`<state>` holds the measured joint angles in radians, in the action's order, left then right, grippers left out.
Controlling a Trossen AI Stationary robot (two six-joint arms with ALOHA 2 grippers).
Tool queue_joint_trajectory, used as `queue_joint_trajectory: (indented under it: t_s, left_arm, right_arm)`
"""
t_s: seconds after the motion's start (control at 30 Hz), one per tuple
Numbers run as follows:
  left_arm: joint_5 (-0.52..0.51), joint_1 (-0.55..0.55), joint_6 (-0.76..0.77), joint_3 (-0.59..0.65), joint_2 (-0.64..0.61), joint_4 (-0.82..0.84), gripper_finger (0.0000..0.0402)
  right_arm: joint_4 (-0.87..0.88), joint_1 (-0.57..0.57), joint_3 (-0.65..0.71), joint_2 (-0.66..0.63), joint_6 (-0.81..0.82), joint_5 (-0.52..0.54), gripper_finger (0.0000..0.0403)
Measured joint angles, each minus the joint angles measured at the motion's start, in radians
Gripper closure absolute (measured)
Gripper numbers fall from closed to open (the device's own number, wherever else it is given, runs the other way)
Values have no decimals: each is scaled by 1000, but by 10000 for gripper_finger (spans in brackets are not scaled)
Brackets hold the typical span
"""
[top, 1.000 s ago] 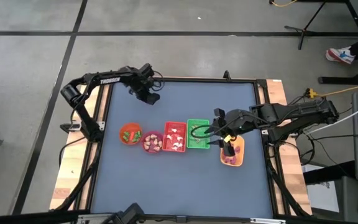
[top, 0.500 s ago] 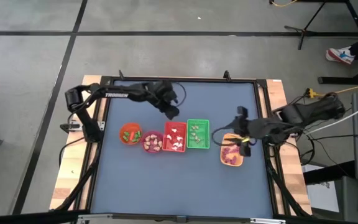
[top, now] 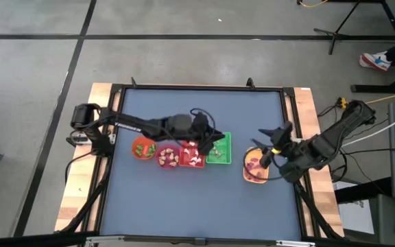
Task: Sort Halloween decoration
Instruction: Put the pink skeleton toy into the yellow bin
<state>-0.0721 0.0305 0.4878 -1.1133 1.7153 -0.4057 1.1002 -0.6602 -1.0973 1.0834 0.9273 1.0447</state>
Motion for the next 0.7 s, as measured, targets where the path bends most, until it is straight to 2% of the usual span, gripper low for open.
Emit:
queue_joint_trajectory:
  t_s: [0.1,0.2,0.33,0.5,0.7]
  left_arm:
    - [-127,-65,-29,0,0,-65,360]
    - [-240,-116,-36,0,-1,-107,360]
    - [-339,-163,-35,0,-1,-162,360]
    - [-408,-197,-30,0,-1,-210,360]
    - [-417,-210,-30,0,-2,-237,360]
  right_arm:
    - [-194,-1,93,1,-9,80,192]
    - [-393,0,167,0,-87,89,192]
    - [-607,0,229,9,-216,73,192]
    - [-810,0,249,48,-403,58,192]
    - [-1058,1,249,140,-657,48,192]
